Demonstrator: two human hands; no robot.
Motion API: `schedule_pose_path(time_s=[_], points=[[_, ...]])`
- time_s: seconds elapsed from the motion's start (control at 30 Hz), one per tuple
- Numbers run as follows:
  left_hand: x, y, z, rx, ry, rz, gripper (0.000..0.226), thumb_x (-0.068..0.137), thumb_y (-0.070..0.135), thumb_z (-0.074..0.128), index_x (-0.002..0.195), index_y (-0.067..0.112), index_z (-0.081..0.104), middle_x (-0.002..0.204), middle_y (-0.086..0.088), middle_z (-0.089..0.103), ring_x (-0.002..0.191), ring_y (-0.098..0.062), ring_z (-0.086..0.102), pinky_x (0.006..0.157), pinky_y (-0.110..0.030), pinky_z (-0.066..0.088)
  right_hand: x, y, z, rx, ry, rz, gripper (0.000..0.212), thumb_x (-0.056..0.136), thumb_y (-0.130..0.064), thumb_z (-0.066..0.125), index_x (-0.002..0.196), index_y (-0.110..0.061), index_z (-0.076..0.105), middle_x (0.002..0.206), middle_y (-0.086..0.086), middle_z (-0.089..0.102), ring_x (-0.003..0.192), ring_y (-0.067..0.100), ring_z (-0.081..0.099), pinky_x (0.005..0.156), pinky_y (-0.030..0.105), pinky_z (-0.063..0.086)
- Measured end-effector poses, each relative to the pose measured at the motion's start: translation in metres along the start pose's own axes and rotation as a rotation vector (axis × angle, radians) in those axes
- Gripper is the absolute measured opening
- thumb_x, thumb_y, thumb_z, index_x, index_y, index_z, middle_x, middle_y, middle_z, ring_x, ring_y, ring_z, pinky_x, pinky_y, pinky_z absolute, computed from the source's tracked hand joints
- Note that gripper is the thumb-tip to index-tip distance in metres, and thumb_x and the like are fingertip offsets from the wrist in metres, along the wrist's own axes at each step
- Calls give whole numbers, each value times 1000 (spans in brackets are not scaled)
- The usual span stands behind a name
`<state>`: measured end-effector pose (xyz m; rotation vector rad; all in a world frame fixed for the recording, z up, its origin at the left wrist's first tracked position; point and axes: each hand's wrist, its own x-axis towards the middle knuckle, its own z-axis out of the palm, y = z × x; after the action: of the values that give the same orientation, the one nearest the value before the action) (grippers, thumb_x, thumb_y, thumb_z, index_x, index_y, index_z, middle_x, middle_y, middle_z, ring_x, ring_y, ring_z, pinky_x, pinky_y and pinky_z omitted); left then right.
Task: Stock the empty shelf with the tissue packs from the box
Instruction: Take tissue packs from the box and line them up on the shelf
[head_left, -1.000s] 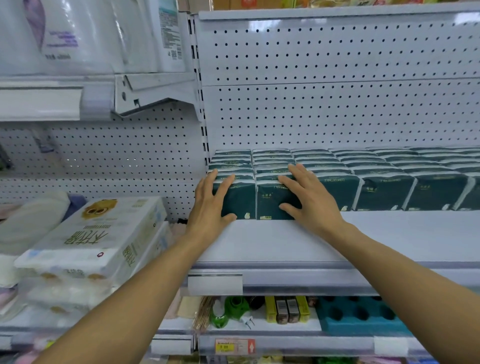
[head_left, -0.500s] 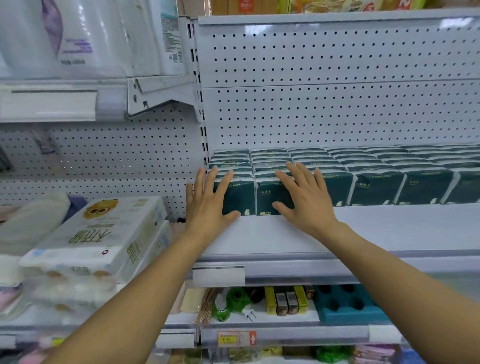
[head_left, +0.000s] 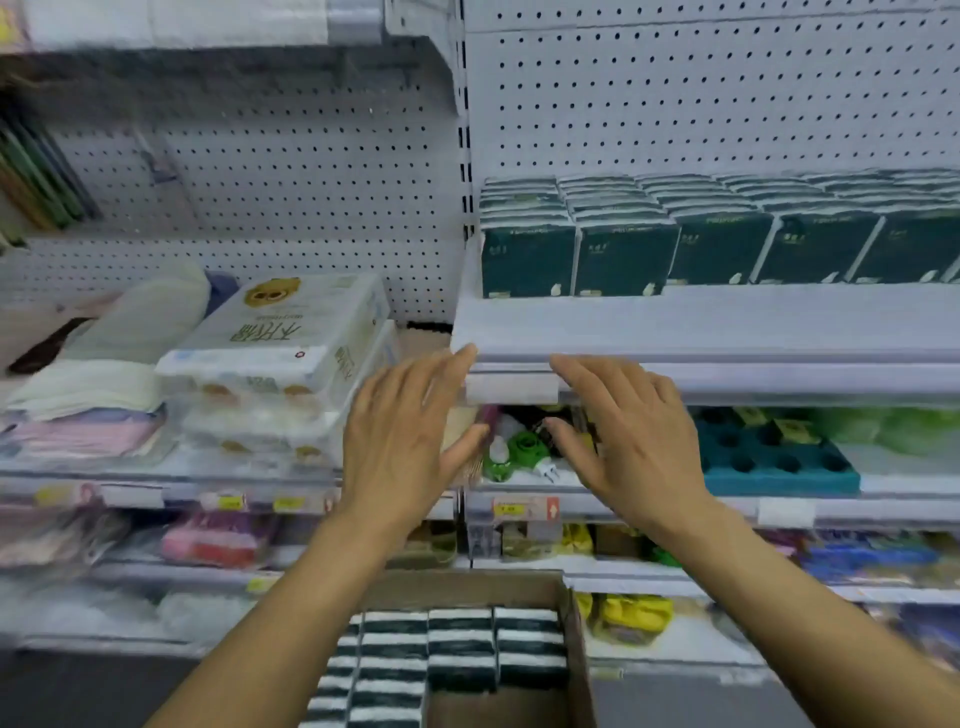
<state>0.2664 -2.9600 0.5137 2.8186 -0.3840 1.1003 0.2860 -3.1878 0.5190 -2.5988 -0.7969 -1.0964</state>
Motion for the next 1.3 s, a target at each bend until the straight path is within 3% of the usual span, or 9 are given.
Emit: schedule_pose_path(time_s=[0.17,0.3,0.47,0.6,0.67,0.77,1.03,1.17,1.3], points=[[-81,-15,5,-48,-115,-71,62,87,49,56,142,20,48,129,-2,59,115,-23,51,91,-38,42,-62,-49,33,74,-191,-20,44,91,-37,52,130,-16,55,118,4,61,104,26,55,77,37,40],[-134,-20,28,-108,-295,-162,61,87,46,62,141,21,47,126,-1,60,111,-24,56,86,-40,50,-107,-66,72,144,-441,28,43,90,-40,45,126,-20,58,114,1,61,102,26,58,74,37,49],[-200,-21,78,-212,-564,-298,59,89,47,65,141,25,46,127,1,61,110,-24,61,84,-40,53,-165,-66,122,220,-660,147,47,78,-30,76,122,-22,62,109,1,66,96,27,63,66,33,55],[-249,-16,129,-258,-759,-401,50,95,46,56,140,28,47,134,5,55,118,-21,55,89,-38,48,-208,-64,167,212,-897,222,52,83,-33,69,132,-26,54,121,0,60,113,27,56,77,38,53],[-269,-10,154,-277,-848,-437,46,97,44,53,139,29,47,135,6,52,123,-19,50,94,-36,45,-229,-63,190,181,-1081,253,54,91,-34,59,141,-27,42,135,1,50,127,25,45,90,37,47],[-295,-1,193,-255,-981,-409,43,98,41,51,139,30,45,139,6,49,126,-17,47,98,-35,41,-257,-61,223,153,-1295,234,52,92,-26,56,141,-25,39,139,6,43,131,28,38,98,37,45],[-338,-1,254,-70,-1112,-213,58,96,30,51,149,25,28,147,1,34,138,-20,31,117,-38,16,-289,-62,280,-16,-1385,172,44,92,-10,51,135,-10,42,135,12,47,126,30,44,94,41,46],[-338,0,269,12,-1115,-169,62,93,32,54,149,22,27,144,-2,36,134,-21,35,112,-39,23,-298,-67,294,-150,-1358,86,46,92,-12,52,137,-9,41,138,12,44,130,30,38,100,42,38],[-328,8,282,159,-1124,-83,50,90,20,59,137,16,41,132,-5,46,124,-26,40,99,-38,30,-304,-66,301,-192,-1373,68,36,93,-11,51,128,-11,52,133,12,46,127,31,39,95,41,40]])
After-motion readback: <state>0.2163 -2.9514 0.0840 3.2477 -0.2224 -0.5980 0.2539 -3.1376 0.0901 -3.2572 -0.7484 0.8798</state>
